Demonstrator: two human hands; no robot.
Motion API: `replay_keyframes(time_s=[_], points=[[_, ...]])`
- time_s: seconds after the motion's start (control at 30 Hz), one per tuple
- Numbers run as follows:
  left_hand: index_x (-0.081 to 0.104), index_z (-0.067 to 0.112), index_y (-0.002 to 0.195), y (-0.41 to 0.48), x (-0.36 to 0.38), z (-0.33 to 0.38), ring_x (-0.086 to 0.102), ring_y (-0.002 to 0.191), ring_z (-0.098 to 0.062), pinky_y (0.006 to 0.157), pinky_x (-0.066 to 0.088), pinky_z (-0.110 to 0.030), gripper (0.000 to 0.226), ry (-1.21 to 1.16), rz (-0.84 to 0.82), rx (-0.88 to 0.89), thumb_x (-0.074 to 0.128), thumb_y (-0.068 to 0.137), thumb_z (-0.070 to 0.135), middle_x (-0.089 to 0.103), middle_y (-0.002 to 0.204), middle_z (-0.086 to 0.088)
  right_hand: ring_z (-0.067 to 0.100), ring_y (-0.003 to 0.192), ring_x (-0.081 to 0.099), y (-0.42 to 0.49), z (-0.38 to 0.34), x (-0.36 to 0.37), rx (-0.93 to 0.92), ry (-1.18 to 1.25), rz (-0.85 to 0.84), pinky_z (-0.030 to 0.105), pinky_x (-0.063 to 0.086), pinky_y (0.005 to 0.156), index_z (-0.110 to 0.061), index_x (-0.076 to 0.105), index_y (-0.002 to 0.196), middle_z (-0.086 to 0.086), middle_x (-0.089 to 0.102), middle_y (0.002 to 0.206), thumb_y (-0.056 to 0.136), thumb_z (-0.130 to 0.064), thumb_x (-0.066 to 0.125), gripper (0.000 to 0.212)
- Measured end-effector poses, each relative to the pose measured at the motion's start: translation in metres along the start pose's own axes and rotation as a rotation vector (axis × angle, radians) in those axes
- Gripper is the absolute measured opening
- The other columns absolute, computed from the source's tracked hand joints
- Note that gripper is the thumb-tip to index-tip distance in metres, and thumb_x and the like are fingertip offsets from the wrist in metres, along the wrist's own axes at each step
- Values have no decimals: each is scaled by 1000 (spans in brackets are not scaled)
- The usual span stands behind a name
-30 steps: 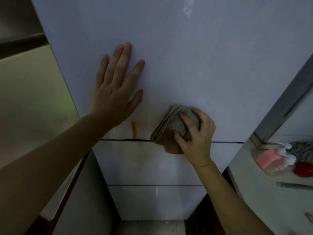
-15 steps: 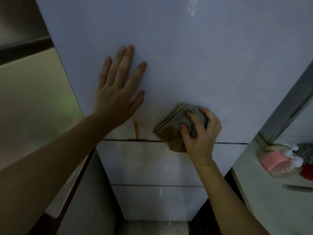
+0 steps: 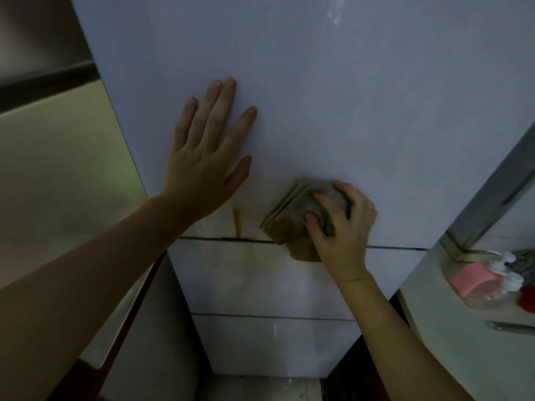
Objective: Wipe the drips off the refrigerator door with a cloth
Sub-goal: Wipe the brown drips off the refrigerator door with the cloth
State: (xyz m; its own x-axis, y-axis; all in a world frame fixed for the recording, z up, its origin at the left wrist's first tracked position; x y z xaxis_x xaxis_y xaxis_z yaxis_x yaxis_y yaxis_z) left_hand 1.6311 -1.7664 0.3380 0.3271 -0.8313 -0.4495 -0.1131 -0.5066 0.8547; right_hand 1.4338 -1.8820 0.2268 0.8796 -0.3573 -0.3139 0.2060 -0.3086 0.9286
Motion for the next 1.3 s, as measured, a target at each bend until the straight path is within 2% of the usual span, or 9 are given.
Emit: replay_keyframes(time_s=[0.13,0.3,0.43,0.53,0.67,0.8,0.97,1.13,1.3], points=[[39,9,152,0,1,1,25,151,-40,123,22,-55,58,3,10,-14,50,102,37,28,160,-26,30,123,48,15,7,-12,85,6,99,38,35,106,-14,69,122,18,54,132,89,-26,75,35],[41,9,151,0,0,3,26,150,-41,123,23,-56,57,2,10,-33,49,102,37,30,159,-27,32,124,48,11,-14,11,-118,-12,-12,34,29,110,-21,61,127,9,46,138,91,-30,72,39],[47,8,147,-1,-9,1,27,150,-38,122,25,-53,52,-46,-7,-48,48,103,36,31,159,-24,31,125,48,7,-15,12,-133,8,-32,30,24,113,-21,62,127,9,46,139,90,-29,74,39],[52,9,141,-15,-18,-7,31,149,-34,117,29,-46,47,-92,-19,-127,48,103,37,34,159,-20,31,125,48,10,-14,11,-132,10,-51,33,27,111,-22,61,127,9,46,138,89,-28,75,41],[51,9,141,-57,-18,-26,36,145,-35,109,36,-46,47,-57,-72,-231,48,103,37,33,159,-19,31,124,48,12,-15,10,-153,19,-47,36,31,108,-21,63,125,9,47,136,87,-25,77,41],[45,11,146,-103,-6,-32,34,146,-36,110,36,-48,51,-12,-153,-291,47,102,38,28,162,-18,31,124,48,12,-22,14,-200,36,-55,45,37,104,-19,65,125,10,47,136,89,-25,76,38],[41,12,150,-129,11,-33,32,148,-37,110,39,-50,56,-8,-179,-293,47,102,38,26,162,-19,32,122,51,11,-27,16,-252,20,-47,47,40,101,-16,69,125,10,48,137,92,-27,74,35],[39,13,151,-142,23,-36,27,150,-36,115,35,-51,56,-25,-128,-313,46,101,39,23,164,-18,32,121,51,12,-31,13,-293,-7,-31,49,42,98,-15,70,124,12,51,135,92,-28,74,35],[43,11,148,-162,37,-40,30,149,-36,115,37,-51,54,-45,-50,-283,45,101,37,26,163,-18,32,119,52,14,-35,11,-322,-14,9,49,44,96,-13,70,122,15,56,132,91,-26,74,34]])
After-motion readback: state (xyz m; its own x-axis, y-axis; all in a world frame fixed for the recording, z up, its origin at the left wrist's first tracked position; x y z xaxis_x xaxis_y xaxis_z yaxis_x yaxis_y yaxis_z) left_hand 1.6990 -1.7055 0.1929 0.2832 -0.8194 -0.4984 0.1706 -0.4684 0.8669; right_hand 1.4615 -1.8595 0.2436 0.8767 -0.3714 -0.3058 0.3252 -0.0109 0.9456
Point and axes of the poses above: each hand's wrist, its own y-axis towards the middle knuckle, its own x-axis out of the palm, z = x × y, the point moved 7 cm from there along y, towards the middle knuckle
